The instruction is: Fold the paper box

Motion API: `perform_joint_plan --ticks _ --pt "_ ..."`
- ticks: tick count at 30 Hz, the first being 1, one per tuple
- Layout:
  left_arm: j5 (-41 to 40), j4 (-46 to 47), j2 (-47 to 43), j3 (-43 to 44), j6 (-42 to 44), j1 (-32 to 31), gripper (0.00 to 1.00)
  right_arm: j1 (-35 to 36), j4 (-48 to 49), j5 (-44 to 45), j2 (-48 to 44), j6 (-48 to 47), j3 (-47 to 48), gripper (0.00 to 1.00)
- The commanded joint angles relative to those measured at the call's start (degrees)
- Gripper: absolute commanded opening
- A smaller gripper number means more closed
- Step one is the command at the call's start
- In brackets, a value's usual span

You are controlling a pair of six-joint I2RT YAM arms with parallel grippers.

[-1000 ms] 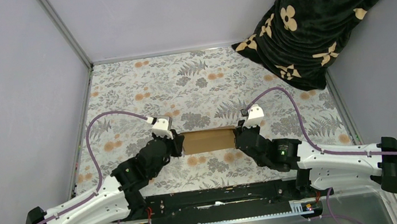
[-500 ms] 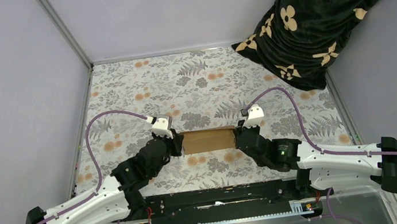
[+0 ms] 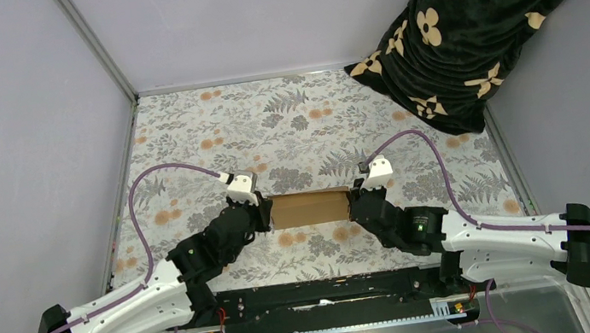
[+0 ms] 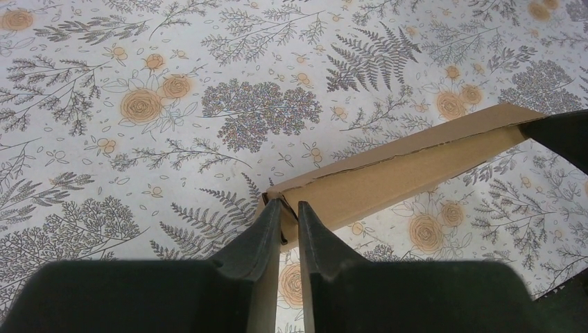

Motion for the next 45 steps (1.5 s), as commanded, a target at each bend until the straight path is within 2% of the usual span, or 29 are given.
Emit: perform_joint_plan --ticks 1,8,15,22,36,45 --pt "-2.17 -0.67 0.02 2.23 -0.48 -0.56 0.20 0.70 -7.63 -4.87 1.92 0.77 -3.34 0.00" --pt "-2.80 -0.60 0.66 2.41 -0.99 -0.73 0.29 0.66 -7.46 -4.97 2.01 0.89 -3.55 0.00" --pt "-3.10 -0.33 1.97 2.77 -0.93 -0.91 0.30 0.66 -7.62 -4.92 2.01 0.65 -3.27 0.00" --pt "-4.02 -0.55 2.36 3.18 -0.83 -1.00 0.29 0.66 -7.81 -4.98 2.05 0.48 -3.13 0.00" --pt "-4.46 -1.15 3.82 4.34 -0.73 -1.09 0.18 0.66 -7.97 -4.88 1.92 0.13 -3.05 0.00" --pt "-4.65 -2.15 3.19 4.26 -1.10 -1.15 0.16 0.67 -7.65 -4.96 1.98 0.21 -3.29 0.00"
